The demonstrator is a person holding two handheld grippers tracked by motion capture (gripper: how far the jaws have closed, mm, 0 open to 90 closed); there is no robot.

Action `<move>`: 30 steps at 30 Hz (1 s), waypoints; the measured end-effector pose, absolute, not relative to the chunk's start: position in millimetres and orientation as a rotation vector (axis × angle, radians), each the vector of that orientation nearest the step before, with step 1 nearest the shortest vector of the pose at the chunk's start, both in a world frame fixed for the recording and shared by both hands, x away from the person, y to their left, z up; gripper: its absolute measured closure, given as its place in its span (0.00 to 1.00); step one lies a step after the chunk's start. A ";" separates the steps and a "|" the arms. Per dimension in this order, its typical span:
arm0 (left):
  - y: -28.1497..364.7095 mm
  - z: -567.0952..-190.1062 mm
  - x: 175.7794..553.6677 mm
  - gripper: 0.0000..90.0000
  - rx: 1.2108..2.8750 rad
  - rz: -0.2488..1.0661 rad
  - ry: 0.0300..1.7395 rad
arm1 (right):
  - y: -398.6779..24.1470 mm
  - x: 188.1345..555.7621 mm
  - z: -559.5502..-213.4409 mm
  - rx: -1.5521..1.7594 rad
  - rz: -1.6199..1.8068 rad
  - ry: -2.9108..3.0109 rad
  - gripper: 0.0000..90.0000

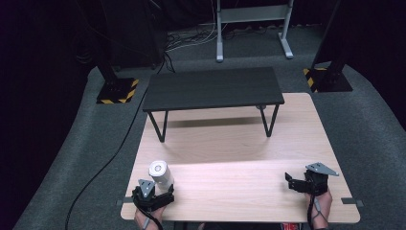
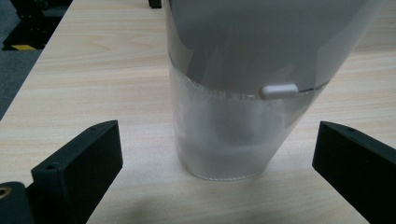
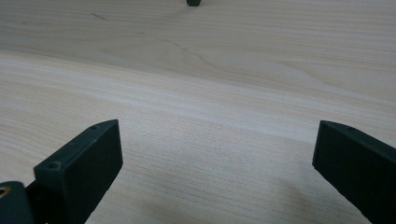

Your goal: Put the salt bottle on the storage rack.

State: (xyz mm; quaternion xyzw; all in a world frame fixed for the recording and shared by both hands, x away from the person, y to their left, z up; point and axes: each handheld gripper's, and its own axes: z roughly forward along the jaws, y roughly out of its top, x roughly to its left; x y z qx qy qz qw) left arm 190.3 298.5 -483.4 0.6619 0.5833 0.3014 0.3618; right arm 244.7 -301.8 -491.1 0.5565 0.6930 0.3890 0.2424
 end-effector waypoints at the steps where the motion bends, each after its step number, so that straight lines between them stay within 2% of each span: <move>1: 298.2 -483.5 190.8 0.01 1.706 0.777 1.502 | -301.8 244.7 -491.1 1.521 1.064 1.895 0.00; 20: 292.3 -482.2 215.0 0.01 1.692 0.811 1.496 | -300.9 247.2 -489.8 1.522 1.051 1.911 0.00; 26: 294.0 -484.7 222.0 0.00 1.642 0.827 1.491 | -301.9 246.9 -490.1 1.521 1.059 1.911 0.00; 27: 299.0 -486.1 223.1 0.02 1.636 0.810 1.465 | -301.7 247.0 -490.1 1.520 1.058 1.911 0.00; 28: 299.3 -490.0 222.0 0.16 1.627 0.815 1.423 | -301.5 247.0 -490.1 1.519 1.056 1.912 0.00; 29: 291.6 -486.3 224.7 0.32 1.632 0.847 1.455 | -301.3 247.0 -490.0 1.518 1.054 1.912 0.00; 30: 293.7 -486.4 226.2 0.32 1.627 0.831 1.453 | -301.2 246.7 -490.1 1.518 1.055 1.911 0.00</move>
